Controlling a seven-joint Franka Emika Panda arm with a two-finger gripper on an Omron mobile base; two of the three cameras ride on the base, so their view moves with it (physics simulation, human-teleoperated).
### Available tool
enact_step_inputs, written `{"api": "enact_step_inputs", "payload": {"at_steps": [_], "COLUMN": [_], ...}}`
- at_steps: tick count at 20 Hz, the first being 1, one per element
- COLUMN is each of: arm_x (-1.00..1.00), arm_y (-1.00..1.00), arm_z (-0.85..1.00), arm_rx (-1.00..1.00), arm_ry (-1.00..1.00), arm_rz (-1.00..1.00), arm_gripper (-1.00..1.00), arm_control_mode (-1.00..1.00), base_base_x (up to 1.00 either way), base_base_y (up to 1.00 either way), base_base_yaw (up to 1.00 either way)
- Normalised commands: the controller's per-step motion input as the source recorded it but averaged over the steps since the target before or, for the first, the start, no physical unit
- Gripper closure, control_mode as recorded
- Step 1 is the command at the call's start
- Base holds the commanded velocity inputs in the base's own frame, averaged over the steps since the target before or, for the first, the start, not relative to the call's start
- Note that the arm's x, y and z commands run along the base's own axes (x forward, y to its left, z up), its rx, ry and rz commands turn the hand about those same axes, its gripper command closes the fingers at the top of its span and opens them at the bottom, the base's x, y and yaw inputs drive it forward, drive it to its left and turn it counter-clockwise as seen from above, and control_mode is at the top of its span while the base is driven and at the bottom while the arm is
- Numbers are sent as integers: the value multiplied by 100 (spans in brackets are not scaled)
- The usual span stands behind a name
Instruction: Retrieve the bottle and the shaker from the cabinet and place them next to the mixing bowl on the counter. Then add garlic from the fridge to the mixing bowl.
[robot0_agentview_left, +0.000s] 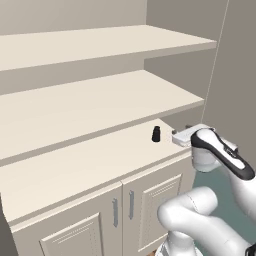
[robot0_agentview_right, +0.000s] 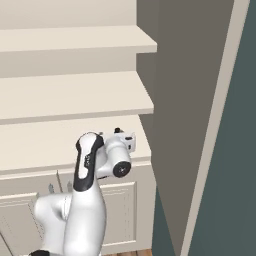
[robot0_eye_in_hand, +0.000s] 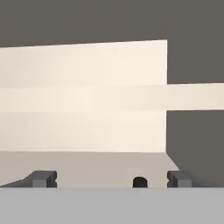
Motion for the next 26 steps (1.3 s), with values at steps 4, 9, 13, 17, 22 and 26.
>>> {"api": "enact_step_inputs", "payload": {"at_steps": [4,9,13,17,22,26], "arm_x": [-9,-12,-10,-10,0,2], "arm_y": [26,32,20,32,11,15], "arm_z": [-7,-9,-6,-11,-13,-40], "arm_rx": [0,0,0,0,0,0], "arm_ry": [-8,-3,0,0,0,1], "arm_rz": [10,10,5,2,0,-3], "arm_gripper": [-100,-100,-100,-100,-100,-100], "arm_control_mode": [-100,-100,-100,-100,-100,-100], "base_base_x": [0,0,0,0,0,0], "base_base_y": [0,0,0,0,0,0], "base_base_yaw": [0,0,0,0,0,0]}}
